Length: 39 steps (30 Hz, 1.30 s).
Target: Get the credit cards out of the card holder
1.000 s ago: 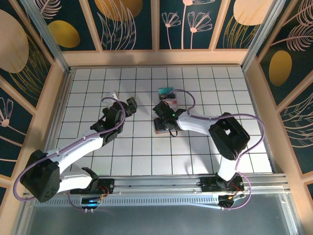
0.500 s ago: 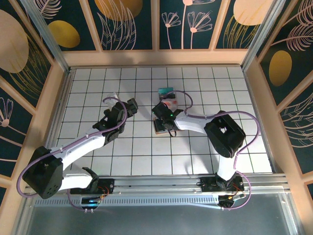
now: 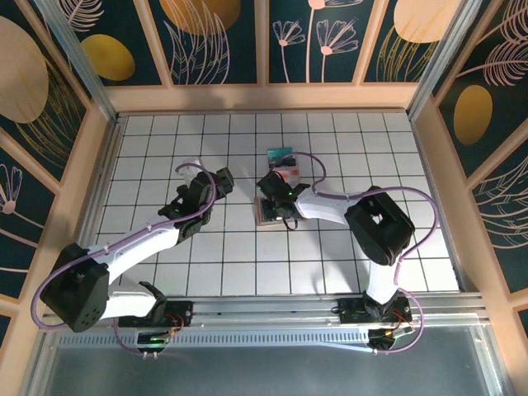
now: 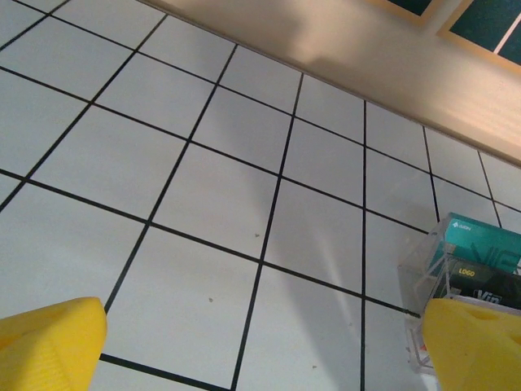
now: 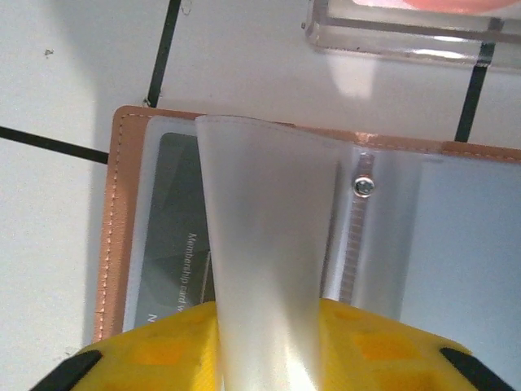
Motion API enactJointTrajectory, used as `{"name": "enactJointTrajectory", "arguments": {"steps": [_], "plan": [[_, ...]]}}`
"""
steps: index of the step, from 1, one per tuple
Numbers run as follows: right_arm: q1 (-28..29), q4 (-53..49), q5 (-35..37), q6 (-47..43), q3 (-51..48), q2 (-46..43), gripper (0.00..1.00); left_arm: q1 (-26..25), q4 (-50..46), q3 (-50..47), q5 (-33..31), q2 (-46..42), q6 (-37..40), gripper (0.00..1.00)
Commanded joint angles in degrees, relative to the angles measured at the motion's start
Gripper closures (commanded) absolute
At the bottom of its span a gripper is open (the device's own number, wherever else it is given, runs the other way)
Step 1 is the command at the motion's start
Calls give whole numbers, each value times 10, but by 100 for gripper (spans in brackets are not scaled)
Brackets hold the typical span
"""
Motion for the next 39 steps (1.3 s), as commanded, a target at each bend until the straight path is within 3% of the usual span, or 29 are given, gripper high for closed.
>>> {"name": "enactJointTrajectory", "arguments": {"steps": [1, 5, 16, 26, 39], "plan": [[-1, 5, -32, 13, -14, -30, 73, 4, -8, 17, 12, 9, 18, 1], [-7, 0, -15, 25, -31, -46, 75, 4, -10, 22, 17, 16, 24, 1], [-23, -5, 33, 34, -40, -59, 58, 4, -12, 33, 21, 20, 28, 1], [-39, 2, 44, 52, -67, -91, 57, 4, -25, 43, 21, 30, 44, 1], [-62, 36, 26, 59, -109, -116, 57, 4, -54, 88, 60, 117, 78, 1]]}}
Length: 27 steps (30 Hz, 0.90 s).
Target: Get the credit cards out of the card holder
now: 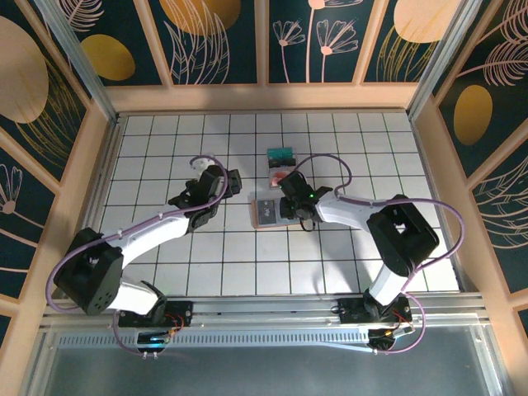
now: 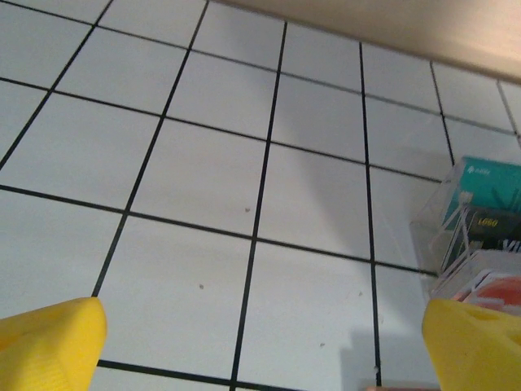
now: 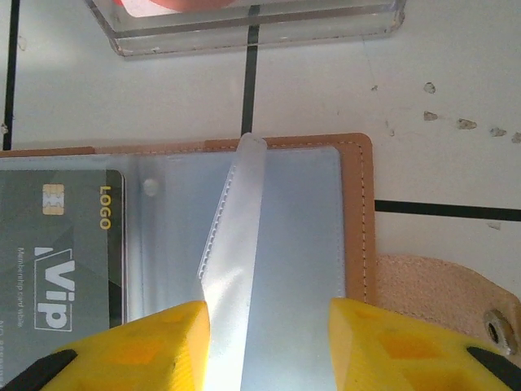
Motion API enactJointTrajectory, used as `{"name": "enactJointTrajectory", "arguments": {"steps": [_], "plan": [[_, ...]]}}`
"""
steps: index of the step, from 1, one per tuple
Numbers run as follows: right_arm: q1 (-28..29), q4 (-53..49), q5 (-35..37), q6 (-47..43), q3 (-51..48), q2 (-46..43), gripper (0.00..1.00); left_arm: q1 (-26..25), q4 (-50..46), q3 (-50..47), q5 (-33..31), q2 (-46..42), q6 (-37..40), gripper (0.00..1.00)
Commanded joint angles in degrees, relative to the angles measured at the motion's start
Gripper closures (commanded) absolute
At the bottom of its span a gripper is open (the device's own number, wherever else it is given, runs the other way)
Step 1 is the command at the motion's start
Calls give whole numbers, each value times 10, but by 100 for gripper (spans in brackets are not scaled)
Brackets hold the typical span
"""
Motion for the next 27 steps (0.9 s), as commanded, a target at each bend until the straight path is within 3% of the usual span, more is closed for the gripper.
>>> {"name": "enactJointTrajectory", "arguments": {"steps": [1, 8, 17, 27], "plan": [[-7, 16, 5, 14, -12, -23, 57, 4, -19, 30, 25, 46, 23, 1], [-28, 33, -11, 18, -35, -50, 57, -7, -17, 52, 26, 100, 43, 1], [-56, 44, -29, 17, -48, -67, 57, -61, -26, 115, -42, 199, 96, 1], [-104, 14, -18, 34, -61, -134, 58, -69, -25, 124, -19, 209, 73, 1]]}}
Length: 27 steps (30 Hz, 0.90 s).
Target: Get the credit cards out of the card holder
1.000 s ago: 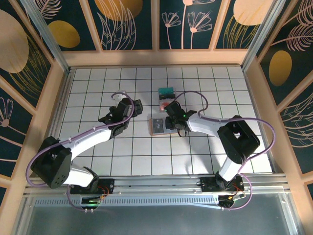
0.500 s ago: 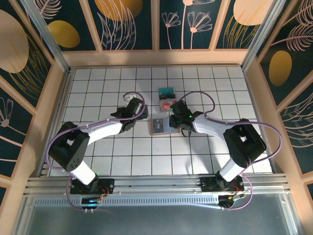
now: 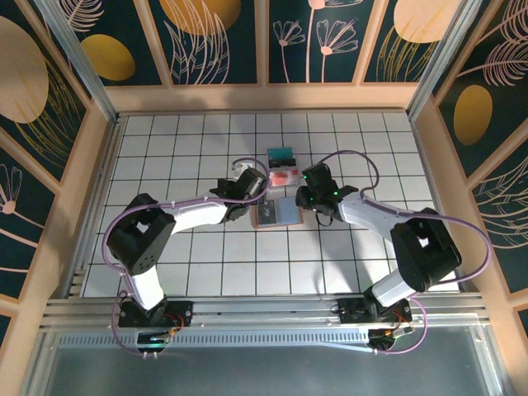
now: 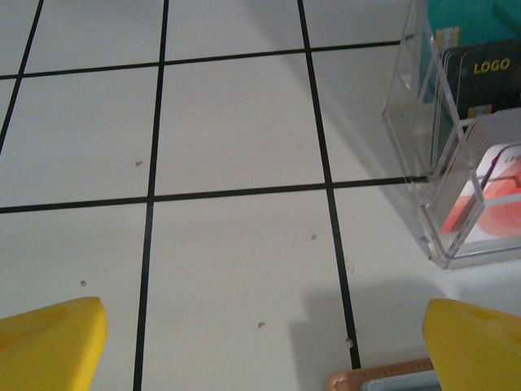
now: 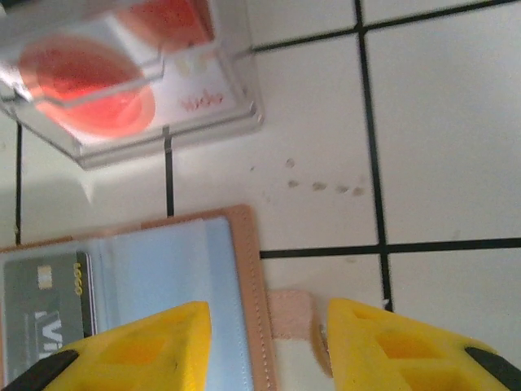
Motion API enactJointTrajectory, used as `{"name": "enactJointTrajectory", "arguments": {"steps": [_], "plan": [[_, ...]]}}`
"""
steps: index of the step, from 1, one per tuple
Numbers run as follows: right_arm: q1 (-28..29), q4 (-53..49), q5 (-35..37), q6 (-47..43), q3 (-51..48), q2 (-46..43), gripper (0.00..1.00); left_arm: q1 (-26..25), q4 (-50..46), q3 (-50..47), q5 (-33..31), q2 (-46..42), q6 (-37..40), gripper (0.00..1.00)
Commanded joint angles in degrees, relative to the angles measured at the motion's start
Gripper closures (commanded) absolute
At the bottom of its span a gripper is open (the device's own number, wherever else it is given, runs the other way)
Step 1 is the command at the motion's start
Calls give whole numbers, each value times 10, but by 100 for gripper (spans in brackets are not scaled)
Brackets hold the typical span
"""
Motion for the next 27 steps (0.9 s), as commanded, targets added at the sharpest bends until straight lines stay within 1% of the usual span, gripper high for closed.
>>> {"name": "enactJointTrajectory", "arguments": {"steps": [1, 5, 10, 14, 15, 18, 25, 27], "plan": [[-25, -20, 6, 22, -11, -43, 58, 0, -15, 6, -5, 0, -11, 1], [-31, -22, -16, 28, -9, -71, 61, 1, -30, -18, -11, -13, -25, 1], [-24, -12, -86, 34, 4, -62, 66, 6, -35, -56, 5, -28, -31, 1], [-11, 9, -133, 45, 16, -33, 68, 9, -27, -72, 37, -26, -35, 1], [3, 15, -143, 48, 21, -22, 68, 9, -25, -75, 42, -24, -37, 1], [21, 26, -169, 52, 34, 10, 69, 9, -21, -77, 54, -15, -38, 1], [39, 42, -206, 55, 50, 70, 73, 9, -8, -78, 76, -1, -35, 1], [42, 54, -222, 59, 50, 82, 75, 9, -8, -78, 78, 4, -35, 1]]}}
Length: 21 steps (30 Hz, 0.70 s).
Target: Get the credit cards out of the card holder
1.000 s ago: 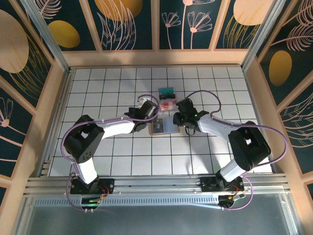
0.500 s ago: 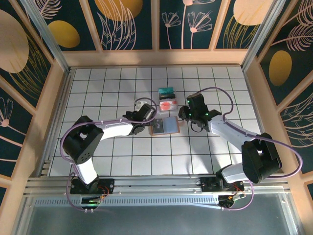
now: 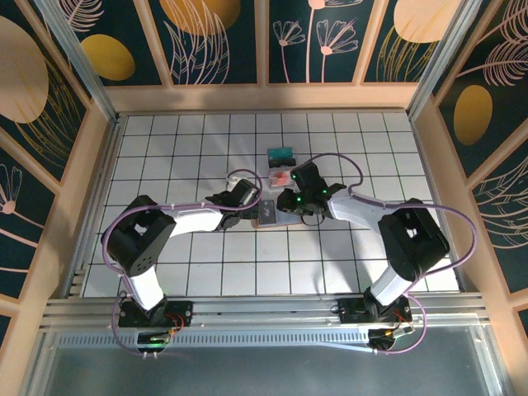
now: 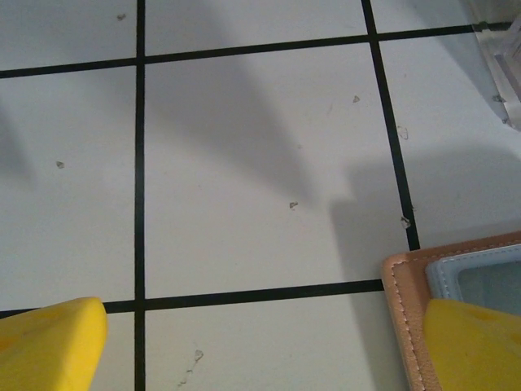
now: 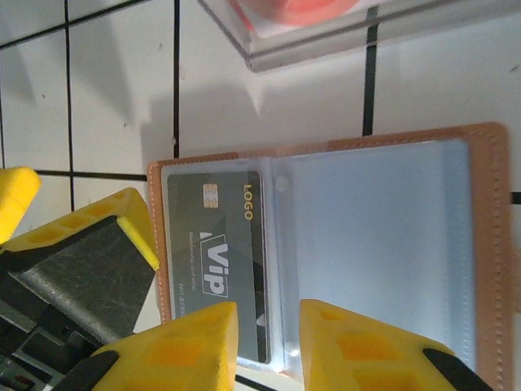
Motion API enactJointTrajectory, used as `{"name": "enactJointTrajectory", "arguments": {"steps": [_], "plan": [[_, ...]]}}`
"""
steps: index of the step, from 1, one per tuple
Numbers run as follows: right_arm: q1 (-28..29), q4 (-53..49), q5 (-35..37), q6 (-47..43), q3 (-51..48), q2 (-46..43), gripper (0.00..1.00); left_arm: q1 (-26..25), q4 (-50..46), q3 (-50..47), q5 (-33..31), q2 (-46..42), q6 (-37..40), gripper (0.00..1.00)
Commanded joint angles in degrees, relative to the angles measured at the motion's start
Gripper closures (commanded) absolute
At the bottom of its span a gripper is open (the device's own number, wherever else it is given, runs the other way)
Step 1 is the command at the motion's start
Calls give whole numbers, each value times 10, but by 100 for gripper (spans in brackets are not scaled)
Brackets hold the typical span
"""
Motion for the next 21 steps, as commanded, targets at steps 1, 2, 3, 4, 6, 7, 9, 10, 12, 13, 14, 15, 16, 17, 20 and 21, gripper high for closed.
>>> {"name": "enactJointTrajectory", "arguments": {"steps": [1, 2, 3, 4, 6, 7, 9, 10, 12, 13, 14, 15, 16, 17, 20, 21], "plan": [[7, 29, -38, 14, 16, 20, 77, 2, 6, -8, 12, 16, -9, 1], [9, 33, -44, 15, 16, 27, 78, 2, 5, -9, 13, 18, -10, 1], [10, 35, -47, 15, 17, 33, 78, 2, 5, -10, 15, 19, -11, 1], [10, 36, -49, 14, 19, 38, 79, 2, 4, -10, 15, 20, -12, 1], [12, 40, -55, 15, 21, 48, 79, 2, 3, -12, 14, 23, -13, 1], [11, 42, -57, 14, 21, 53, 79, 2, 2, -12, 13, 24, -13, 1], [11, 45, -62, 13, 22, 61, 79, 2, -2, -13, 12, 27, -13, 1], [12, 47, -63, 12, 24, 65, 79, 3, -5, -12, 11, 29, -13, 1], [11, 47, -62, 11, 26, 71, 79, 2, -9, -12, 10, 30, -14, 1], [11, 47, -61, 11, 26, 74, 79, 2, -9, -14, 11, 30, -14, 1], [12, 47, -60, 11, 27, 77, 79, 3, -9, -13, 11, 29, -14, 1], [11, 47, -59, 11, 28, 80, 79, 2, -9, -14, 11, 28, -13, 1], [11, 47, -59, 11, 28, 82, 79, 2, -10, -15, 11, 28, -13, 1], [10, 47, -56, 11, 27, 82, 79, 3, -11, -15, 11, 27, -13, 1], [10, 52, -55, 12, 23, 84, 79, 2, -13, -15, 12, 21, -11, 1], [9, 54, -56, 13, 21, 85, 79, 2, -13, -15, 12, 19, -10, 1]]}}
